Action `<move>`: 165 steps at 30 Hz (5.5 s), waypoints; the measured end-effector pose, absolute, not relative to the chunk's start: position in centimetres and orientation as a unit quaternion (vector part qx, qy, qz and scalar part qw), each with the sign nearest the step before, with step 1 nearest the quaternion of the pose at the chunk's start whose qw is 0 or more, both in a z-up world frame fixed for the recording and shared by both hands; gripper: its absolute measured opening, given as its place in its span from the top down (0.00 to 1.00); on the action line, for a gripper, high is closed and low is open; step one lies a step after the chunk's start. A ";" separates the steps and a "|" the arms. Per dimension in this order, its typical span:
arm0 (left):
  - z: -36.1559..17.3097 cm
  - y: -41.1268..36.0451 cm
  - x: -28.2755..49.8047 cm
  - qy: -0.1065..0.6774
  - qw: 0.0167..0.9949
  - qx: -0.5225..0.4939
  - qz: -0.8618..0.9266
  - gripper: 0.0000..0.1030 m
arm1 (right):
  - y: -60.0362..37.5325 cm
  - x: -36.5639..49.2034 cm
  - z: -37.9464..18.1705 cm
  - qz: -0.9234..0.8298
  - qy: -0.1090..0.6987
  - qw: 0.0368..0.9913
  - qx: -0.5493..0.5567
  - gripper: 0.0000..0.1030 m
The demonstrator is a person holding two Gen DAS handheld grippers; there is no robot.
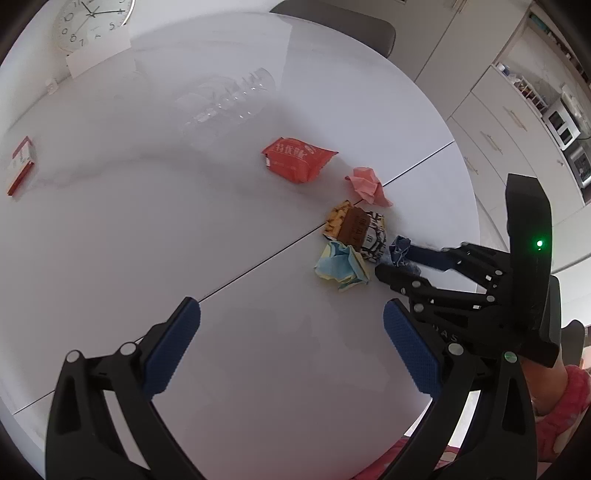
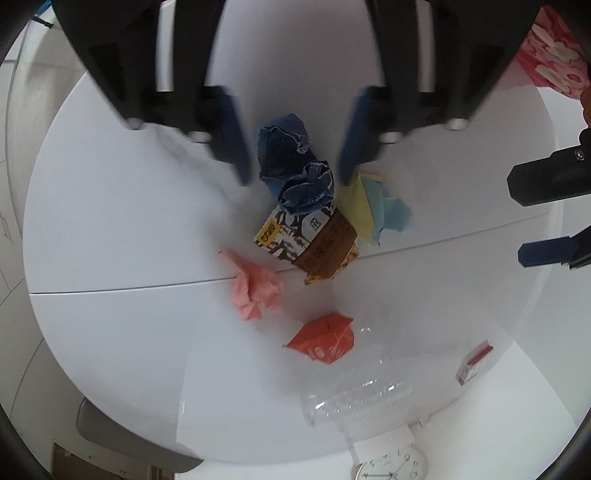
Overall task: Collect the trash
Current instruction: 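Grasp the yellow-blue paper with the left gripper while the right grasps the blue cloth, then drop the yellow-blue paper and blue cloth into the wastebasket with both grippers, then grasp the brown snack box with the right gripper while the left grasps the red wrapper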
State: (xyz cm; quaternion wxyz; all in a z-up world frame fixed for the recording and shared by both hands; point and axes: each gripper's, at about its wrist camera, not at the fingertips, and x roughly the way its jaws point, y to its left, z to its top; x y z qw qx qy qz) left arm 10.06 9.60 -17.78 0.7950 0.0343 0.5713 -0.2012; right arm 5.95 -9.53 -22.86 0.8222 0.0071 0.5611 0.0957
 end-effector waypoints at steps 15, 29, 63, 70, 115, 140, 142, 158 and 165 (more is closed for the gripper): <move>-21.3 3.5 11.5 0.582 0.789 0.034 -0.192 0.09 | -15.1 1.5 -20.0 0.047 0.552 0.831 0.059 0.68; -23.5 1.1 12.3 0.584 0.797 0.038 -0.153 0.52 | -20.7 -4.2 -19.3 -0.014 0.551 0.828 0.102 0.68; -17.7 -7.3 -1.4 0.526 0.724 0.214 -0.392 0.61 | -25.3 -17.3 -30.0 -0.158 0.602 0.755 0.208 0.59; -18.6 -9.8 -4.5 0.527 0.698 0.255 -0.413 0.61 | -26.4 -19.5 -30.7 -0.202 0.594 0.748 0.217 0.15; -18.8 -13.4 -6.4 0.517 0.697 0.249 -0.430 0.08 | -29.5 -22.4 -24.5 -0.263 0.548 0.764 0.214 0.06; -16.4 11.7 11.7 0.546 0.821 0.032 -0.165 0.08 | -8.8 6.3 -20.1 0.080 0.536 0.840 -0.014 0.03; -16.6 12.6 12.4 0.545 0.823 0.023 -0.159 0.08 | -7.4 7.5 -20.3 0.111 0.533 0.838 -0.046 0.03; -19.2 15.6 15.5 0.565 0.817 -0.023 -0.114 0.08 | -5.1 11.7 -23.2 0.223 0.549 0.790 -0.157 0.40; -19.4 15.1 15.8 0.568 0.814 -0.022 -0.114 0.08 | -6.9 11.9 -22.8 0.218 0.550 0.796 -0.126 0.58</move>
